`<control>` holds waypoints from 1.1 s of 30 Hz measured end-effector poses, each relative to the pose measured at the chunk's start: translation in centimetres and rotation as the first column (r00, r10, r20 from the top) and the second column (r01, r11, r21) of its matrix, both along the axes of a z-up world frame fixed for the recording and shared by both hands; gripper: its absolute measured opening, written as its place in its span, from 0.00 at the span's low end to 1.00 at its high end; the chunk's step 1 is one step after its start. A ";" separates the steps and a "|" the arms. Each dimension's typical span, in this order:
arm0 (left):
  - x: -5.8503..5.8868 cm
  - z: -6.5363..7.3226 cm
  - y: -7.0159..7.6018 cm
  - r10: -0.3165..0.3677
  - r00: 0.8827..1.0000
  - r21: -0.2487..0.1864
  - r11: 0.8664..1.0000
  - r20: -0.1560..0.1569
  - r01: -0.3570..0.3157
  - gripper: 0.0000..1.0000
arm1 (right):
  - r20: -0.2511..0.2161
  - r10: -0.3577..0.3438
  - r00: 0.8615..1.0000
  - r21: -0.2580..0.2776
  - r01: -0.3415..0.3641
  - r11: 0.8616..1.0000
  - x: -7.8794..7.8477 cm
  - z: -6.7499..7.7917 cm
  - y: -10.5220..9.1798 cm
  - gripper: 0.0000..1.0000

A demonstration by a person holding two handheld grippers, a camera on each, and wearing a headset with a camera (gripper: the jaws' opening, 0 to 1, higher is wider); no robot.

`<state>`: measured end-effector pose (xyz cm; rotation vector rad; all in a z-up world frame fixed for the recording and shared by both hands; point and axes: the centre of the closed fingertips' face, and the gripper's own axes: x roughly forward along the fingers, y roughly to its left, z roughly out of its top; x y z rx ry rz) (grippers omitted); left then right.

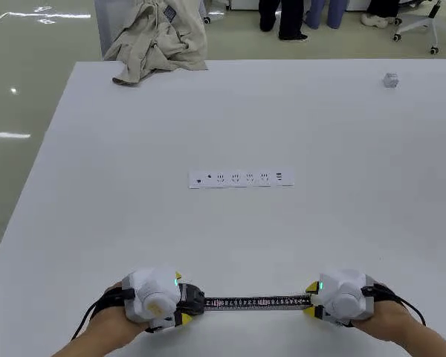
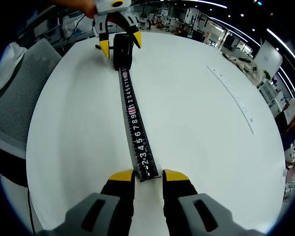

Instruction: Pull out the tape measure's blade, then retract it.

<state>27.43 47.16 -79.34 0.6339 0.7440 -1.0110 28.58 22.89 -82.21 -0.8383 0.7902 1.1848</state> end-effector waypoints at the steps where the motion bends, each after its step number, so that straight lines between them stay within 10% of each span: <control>1: 0.0 0.1 0.1 0.012 1.000 -0.005 1.000 0.000 -0.012 0.50 | 0.002 -0.006 1.000 0.005 0.006 1.000 0.0 0.0 0.0 0.23; 17: -0.5 0.4 1.6 0.154 0.988 -0.059 0.986 -0.001 -0.154 0.57 | 0.014 -0.174 0.985 0.079 0.172 0.982 0.2 0.1 -0.5 0.33; 33: -1.5 1.4 2.8 0.334 0.942 -0.144 0.932 -0.028 -0.334 0.66 | -0.019 -0.335 0.942 0.171 0.333 0.927 -1.7 0.8 -0.2 0.47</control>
